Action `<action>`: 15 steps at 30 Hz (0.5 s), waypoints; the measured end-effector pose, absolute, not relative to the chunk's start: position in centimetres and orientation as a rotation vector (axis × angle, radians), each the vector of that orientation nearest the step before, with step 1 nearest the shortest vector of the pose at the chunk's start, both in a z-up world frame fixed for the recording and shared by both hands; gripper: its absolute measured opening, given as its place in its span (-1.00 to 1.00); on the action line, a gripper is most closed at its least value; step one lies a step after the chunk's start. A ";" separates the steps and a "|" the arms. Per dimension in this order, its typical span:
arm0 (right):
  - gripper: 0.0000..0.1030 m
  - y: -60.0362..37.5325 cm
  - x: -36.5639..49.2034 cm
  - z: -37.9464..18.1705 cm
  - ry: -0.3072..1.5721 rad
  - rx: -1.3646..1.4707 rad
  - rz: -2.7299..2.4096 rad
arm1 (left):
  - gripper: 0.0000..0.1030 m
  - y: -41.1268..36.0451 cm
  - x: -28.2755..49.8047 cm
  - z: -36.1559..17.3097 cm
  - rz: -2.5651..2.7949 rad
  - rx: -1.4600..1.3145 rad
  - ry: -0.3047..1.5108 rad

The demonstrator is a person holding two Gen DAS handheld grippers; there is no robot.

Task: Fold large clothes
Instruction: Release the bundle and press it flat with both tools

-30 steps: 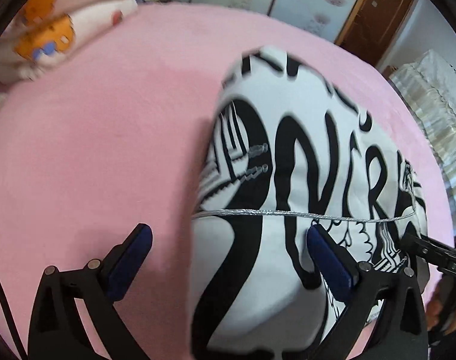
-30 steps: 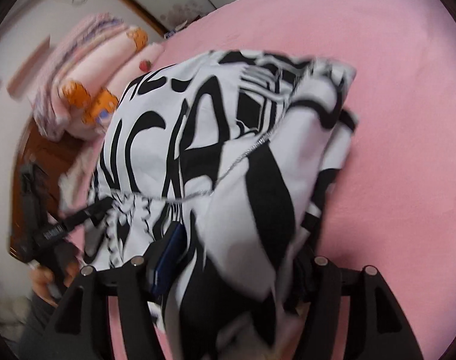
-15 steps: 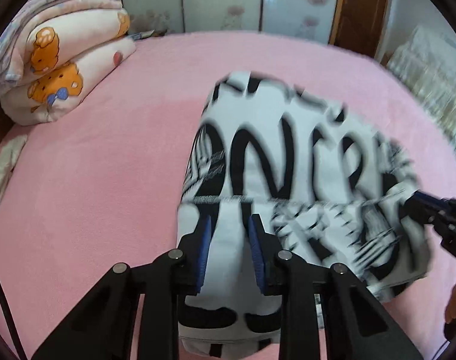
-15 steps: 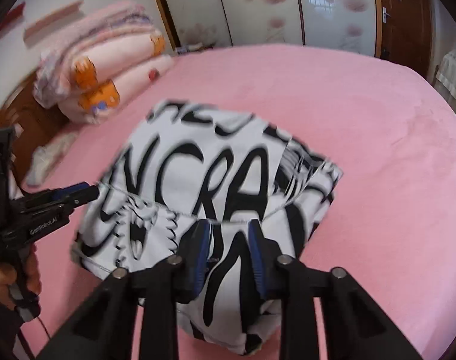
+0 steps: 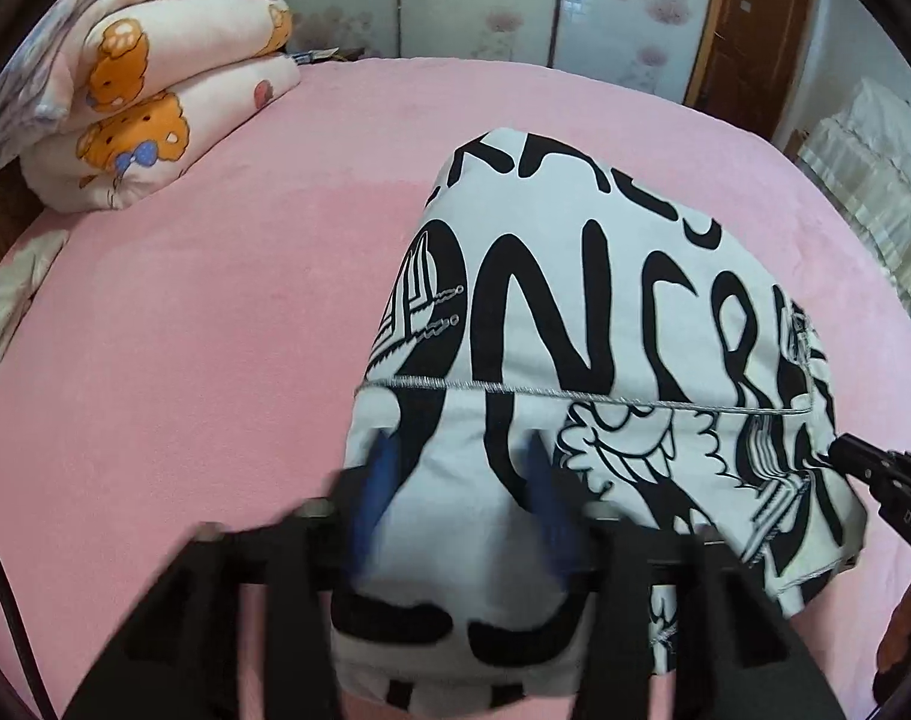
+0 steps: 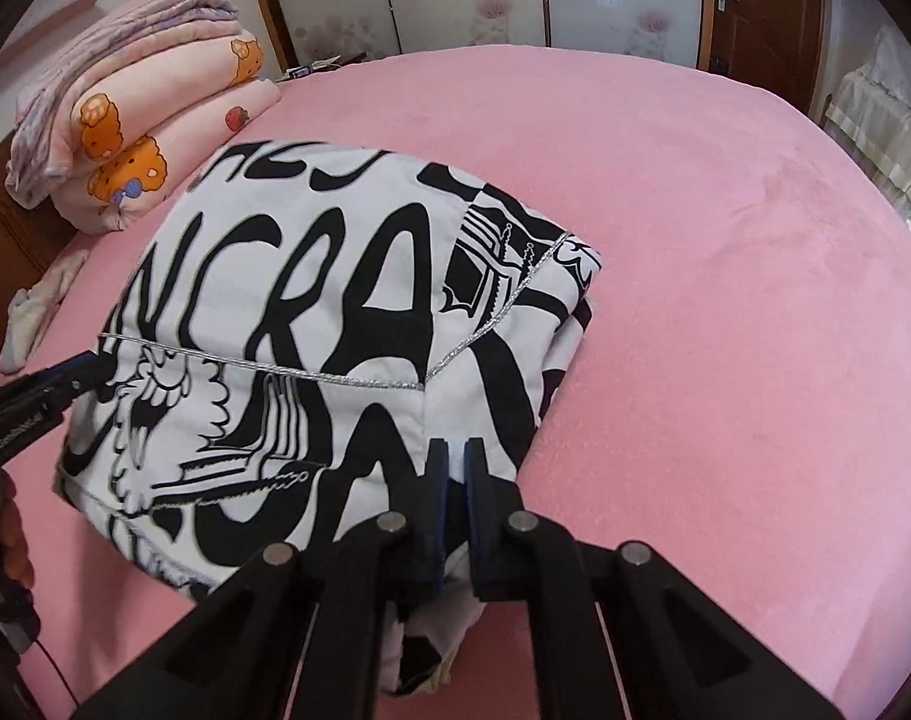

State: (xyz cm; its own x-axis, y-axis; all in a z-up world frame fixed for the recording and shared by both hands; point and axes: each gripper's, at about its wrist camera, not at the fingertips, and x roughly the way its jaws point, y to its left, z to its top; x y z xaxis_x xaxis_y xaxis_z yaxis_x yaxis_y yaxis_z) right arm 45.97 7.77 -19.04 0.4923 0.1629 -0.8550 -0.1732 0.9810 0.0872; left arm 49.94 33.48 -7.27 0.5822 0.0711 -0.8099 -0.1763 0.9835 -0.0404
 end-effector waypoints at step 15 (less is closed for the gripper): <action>-0.87 5.4 37.3 -8.0 1.013 0.009 0.229 | 0.55 27.5 39.6 1.8 0.153 -0.097 0.912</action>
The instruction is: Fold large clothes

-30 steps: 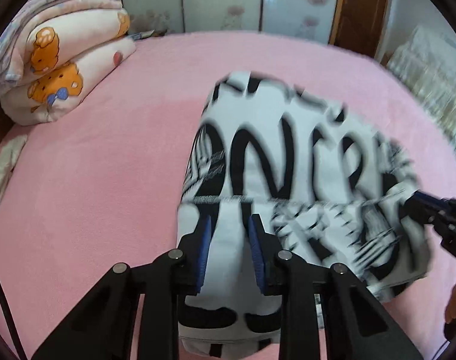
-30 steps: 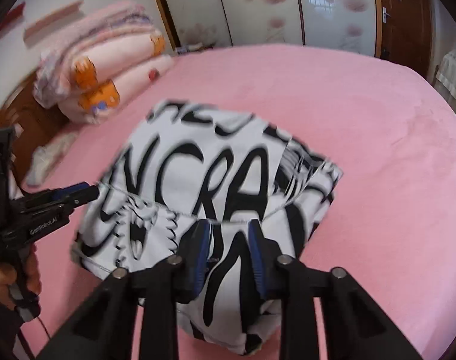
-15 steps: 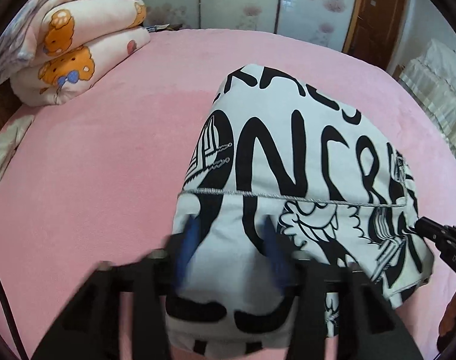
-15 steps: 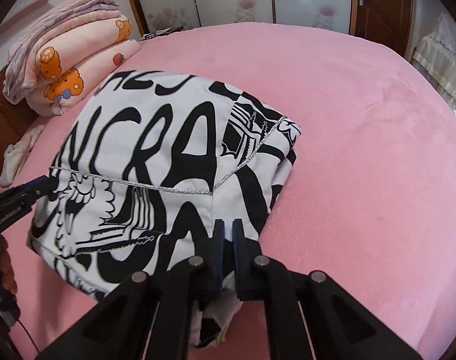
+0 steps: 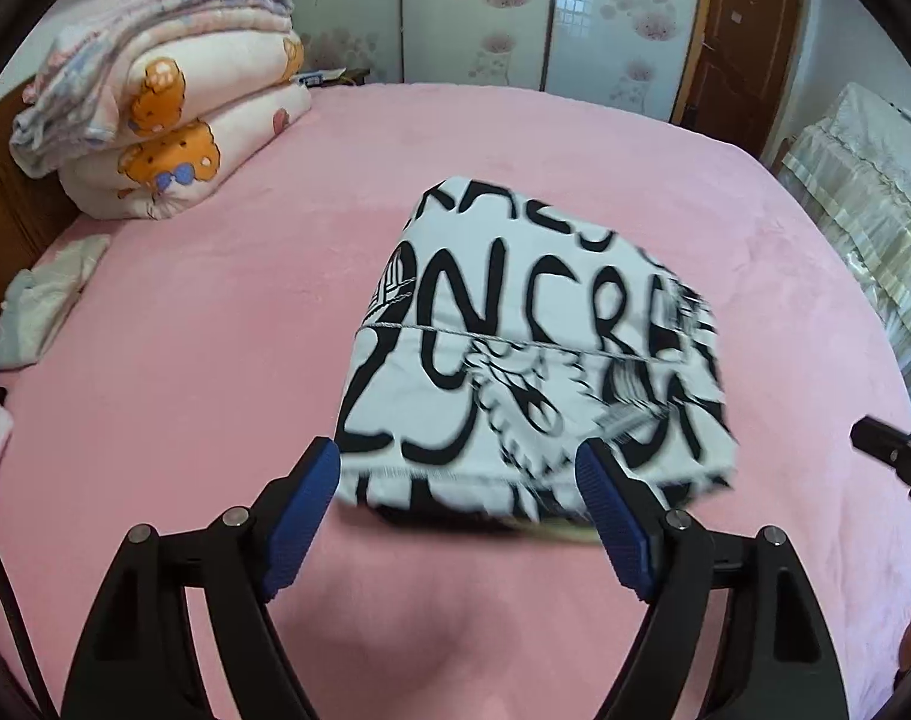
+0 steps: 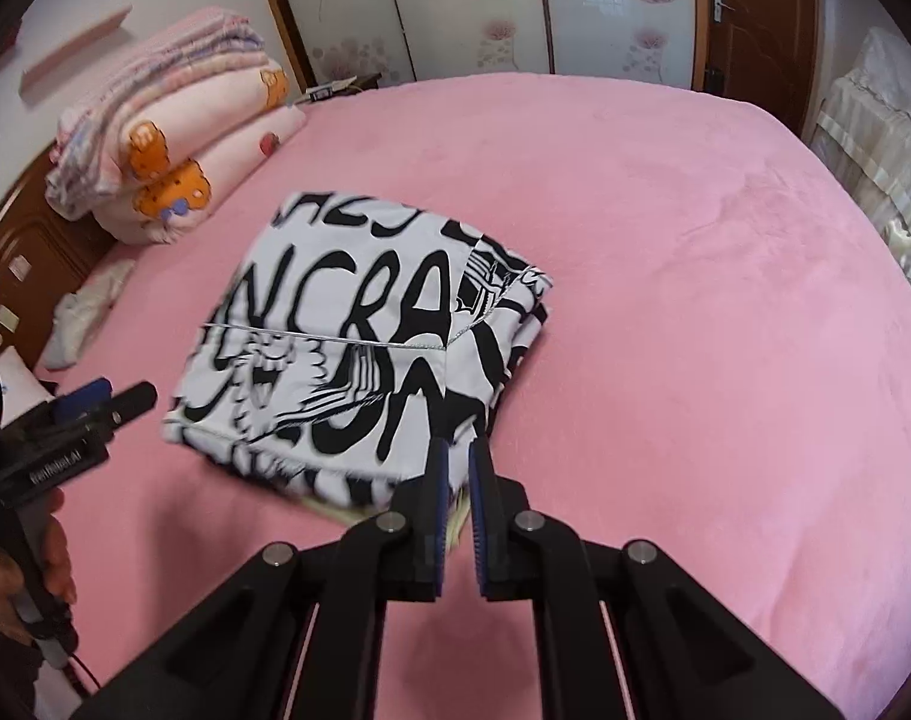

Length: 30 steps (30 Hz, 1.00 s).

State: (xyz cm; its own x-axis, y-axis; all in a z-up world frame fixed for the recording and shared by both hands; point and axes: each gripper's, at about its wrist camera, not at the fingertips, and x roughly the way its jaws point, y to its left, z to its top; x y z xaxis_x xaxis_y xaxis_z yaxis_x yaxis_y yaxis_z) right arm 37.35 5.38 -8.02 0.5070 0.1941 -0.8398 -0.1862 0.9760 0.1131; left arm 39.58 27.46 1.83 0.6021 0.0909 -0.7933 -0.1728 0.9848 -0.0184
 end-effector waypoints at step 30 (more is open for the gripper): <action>0.16 -7.3 10.1 0.0 0.967 -0.091 0.079 | 0.76 9.6 12.3 6.9 0.018 -0.102 0.927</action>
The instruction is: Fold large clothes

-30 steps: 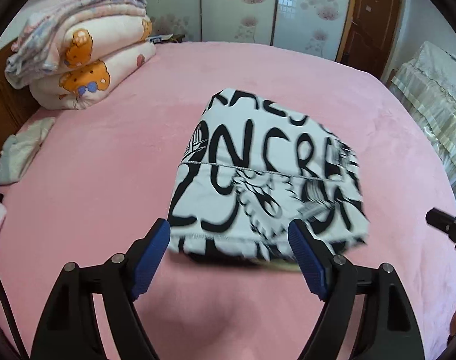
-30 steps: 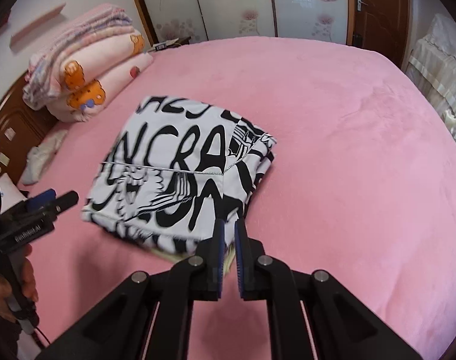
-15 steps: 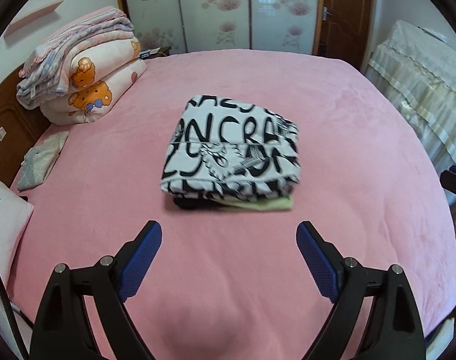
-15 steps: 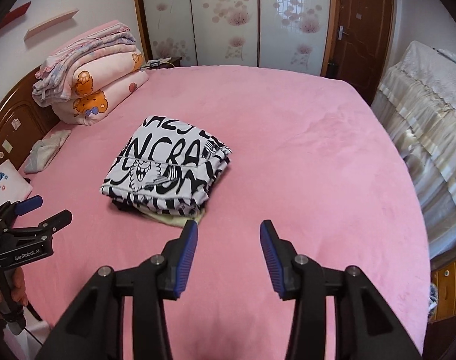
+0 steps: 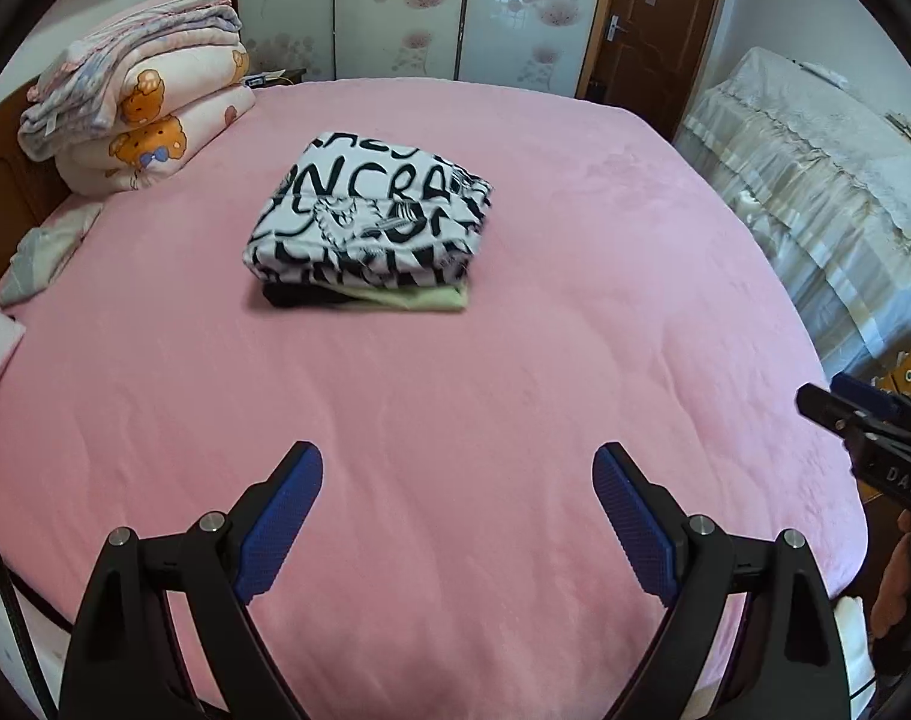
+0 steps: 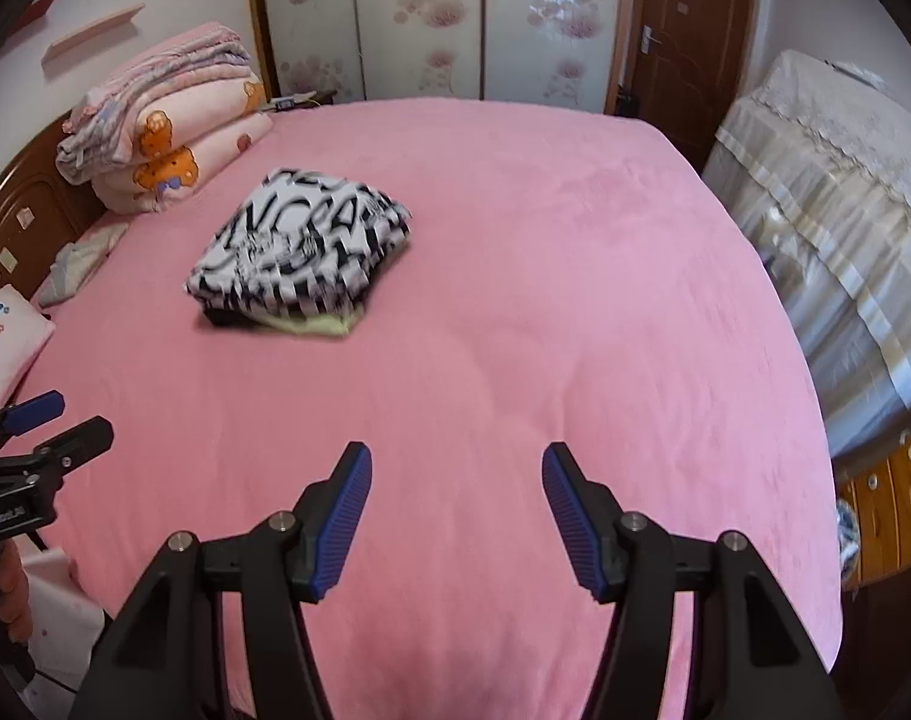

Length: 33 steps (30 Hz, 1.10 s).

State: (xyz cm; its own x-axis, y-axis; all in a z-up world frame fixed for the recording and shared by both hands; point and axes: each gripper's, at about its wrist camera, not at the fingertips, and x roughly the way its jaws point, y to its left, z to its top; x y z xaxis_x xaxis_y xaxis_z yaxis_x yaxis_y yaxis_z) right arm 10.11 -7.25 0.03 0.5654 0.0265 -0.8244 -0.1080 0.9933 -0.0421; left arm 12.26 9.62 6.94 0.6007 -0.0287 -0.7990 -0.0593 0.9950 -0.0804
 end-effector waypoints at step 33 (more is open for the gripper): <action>0.17 -8.6 -1.0 -5.3 0.893 0.028 0.003 | 0.76 0.1 4.7 2.4 0.071 -0.055 0.924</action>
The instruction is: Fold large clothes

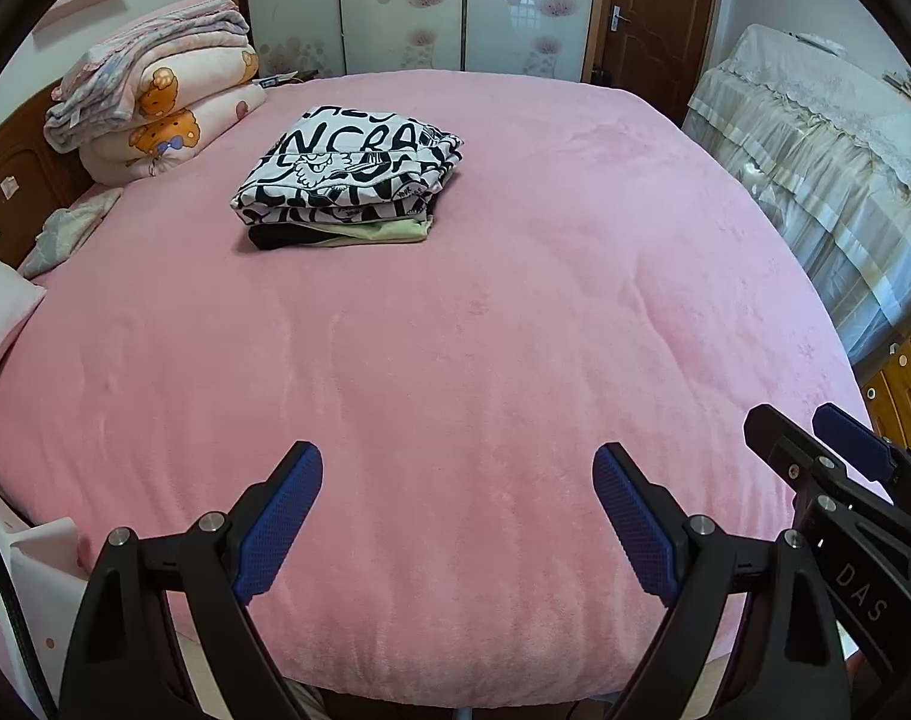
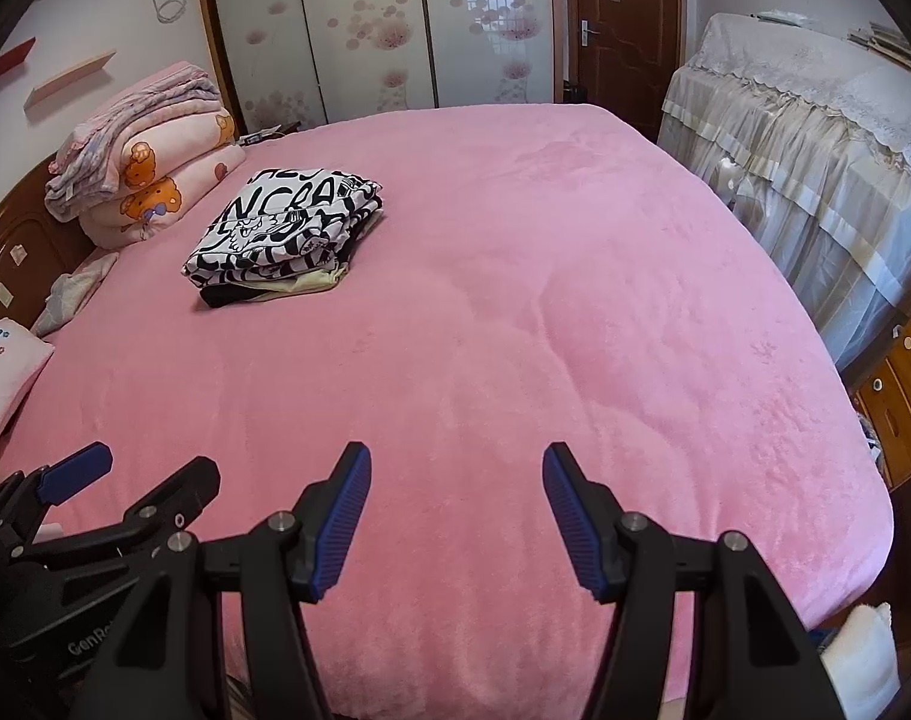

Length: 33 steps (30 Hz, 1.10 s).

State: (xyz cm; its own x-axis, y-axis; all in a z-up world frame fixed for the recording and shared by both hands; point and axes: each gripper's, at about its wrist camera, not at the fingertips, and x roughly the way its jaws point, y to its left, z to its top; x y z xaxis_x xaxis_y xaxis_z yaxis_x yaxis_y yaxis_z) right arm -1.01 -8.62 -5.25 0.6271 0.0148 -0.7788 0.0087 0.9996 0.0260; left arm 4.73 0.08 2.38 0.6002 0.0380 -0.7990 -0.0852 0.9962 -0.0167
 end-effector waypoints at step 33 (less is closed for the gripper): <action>0.17 -8.8 0.0 -5.7 0.903 0.039 0.000 | 0.76 0.3 5.2 1.4 0.099 -0.093 0.951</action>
State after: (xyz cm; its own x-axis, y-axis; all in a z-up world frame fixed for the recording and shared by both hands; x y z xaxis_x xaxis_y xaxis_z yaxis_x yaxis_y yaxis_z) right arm 0.05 -8.80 -5.71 0.6193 0.0168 -0.7849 0.0162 0.9993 0.0342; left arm 5.23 0.27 1.41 0.5768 0.0431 -0.8157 -0.1253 0.9915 -0.0362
